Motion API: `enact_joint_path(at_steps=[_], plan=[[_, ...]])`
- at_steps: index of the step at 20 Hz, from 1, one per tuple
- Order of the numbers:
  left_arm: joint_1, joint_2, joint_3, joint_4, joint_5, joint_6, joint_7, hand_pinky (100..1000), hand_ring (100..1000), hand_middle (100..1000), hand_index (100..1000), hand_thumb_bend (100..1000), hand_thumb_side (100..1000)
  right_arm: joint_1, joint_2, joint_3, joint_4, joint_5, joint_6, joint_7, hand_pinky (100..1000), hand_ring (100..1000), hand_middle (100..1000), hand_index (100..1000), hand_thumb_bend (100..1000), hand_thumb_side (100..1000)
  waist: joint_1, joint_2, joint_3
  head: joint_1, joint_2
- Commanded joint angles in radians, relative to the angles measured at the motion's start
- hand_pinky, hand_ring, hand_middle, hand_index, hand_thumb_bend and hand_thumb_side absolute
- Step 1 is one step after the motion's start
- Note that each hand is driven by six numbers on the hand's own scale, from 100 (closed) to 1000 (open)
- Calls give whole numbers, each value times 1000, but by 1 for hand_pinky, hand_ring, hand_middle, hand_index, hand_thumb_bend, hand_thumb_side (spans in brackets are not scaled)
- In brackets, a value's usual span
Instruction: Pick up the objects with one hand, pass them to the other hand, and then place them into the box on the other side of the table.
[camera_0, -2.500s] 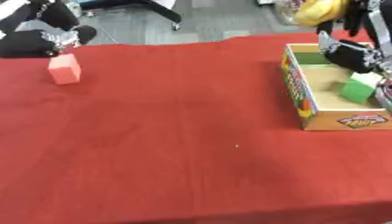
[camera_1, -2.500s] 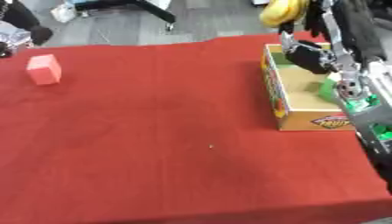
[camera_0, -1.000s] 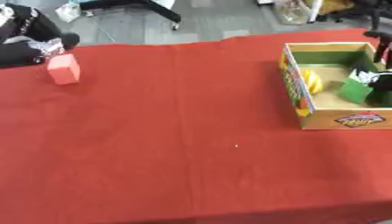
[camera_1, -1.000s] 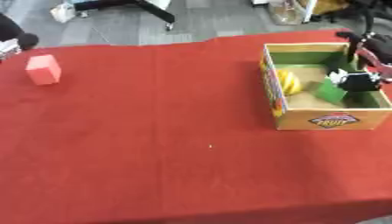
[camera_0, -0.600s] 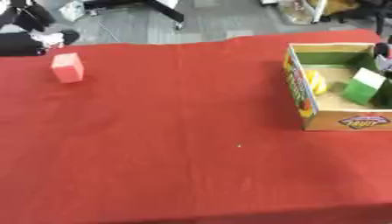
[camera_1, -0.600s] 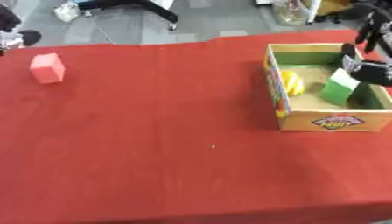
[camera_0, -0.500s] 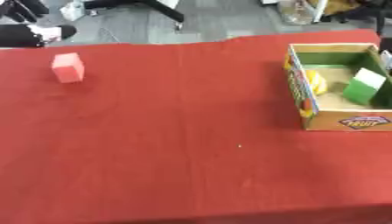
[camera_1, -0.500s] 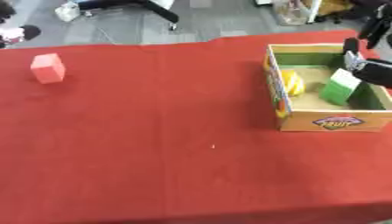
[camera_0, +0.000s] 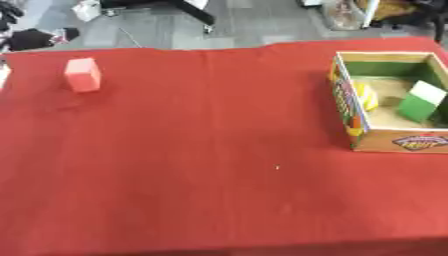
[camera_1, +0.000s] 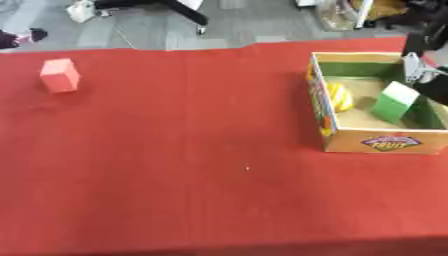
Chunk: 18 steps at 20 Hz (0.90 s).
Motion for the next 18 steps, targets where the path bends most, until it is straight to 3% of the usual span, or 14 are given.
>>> enact_joint_path(at_steps=[1,8,13,18], plan=[[-32,-22,24,90,78,-5,146,805,738,682,776,1000,620,-14,-6,-2,-23,-13,-8,10,678,418,463,942,100,140,-13,4,-4,14,-2],[-46,-53,27,201,166,-26,344,785,712,653,751,993,569,-20,13,11,-23,-25,-15,28,677,410,458,935,100,151,-25,16,-24,29,-2],[-55,-55,33,235,194,-25,419,772,695,634,735,930,552,-28,27,20,-23,-32,-20,37,678,404,454,932,100,161,-33,30,-42,48,-2],[-62,-53,41,253,218,-33,472,771,693,632,728,935,551,-39,43,30,-23,-41,-24,45,676,397,446,927,100,174,-42,50,-63,75,-2]])
